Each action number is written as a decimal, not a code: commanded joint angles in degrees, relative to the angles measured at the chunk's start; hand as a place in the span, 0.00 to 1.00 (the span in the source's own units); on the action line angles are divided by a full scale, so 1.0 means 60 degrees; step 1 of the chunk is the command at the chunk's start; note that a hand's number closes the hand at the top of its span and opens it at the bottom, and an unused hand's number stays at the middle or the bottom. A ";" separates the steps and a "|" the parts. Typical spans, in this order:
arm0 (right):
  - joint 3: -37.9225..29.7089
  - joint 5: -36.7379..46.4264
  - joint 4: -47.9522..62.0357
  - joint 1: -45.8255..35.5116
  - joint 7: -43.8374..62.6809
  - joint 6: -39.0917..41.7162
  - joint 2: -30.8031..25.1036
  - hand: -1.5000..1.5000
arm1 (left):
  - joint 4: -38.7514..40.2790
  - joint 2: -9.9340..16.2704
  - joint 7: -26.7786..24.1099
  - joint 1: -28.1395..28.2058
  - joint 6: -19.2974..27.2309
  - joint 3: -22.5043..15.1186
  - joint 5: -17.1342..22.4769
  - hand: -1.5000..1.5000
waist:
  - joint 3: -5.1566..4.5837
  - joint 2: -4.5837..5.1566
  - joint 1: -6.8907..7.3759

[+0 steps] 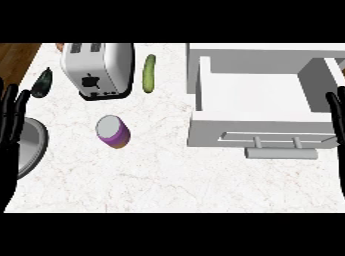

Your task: Pick up the can, place it into the drawer and close the drawer

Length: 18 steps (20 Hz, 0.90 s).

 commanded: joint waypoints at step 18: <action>-0.0924 -0.0600 0.0349 -0.0033 0.2718 -0.0365 0.0124 0.00 | -0.0328 -0.0740 0.3861 0.0583 0.1406 0.0309 -0.0255 0.00 | 0.0024 -0.0221 -0.0109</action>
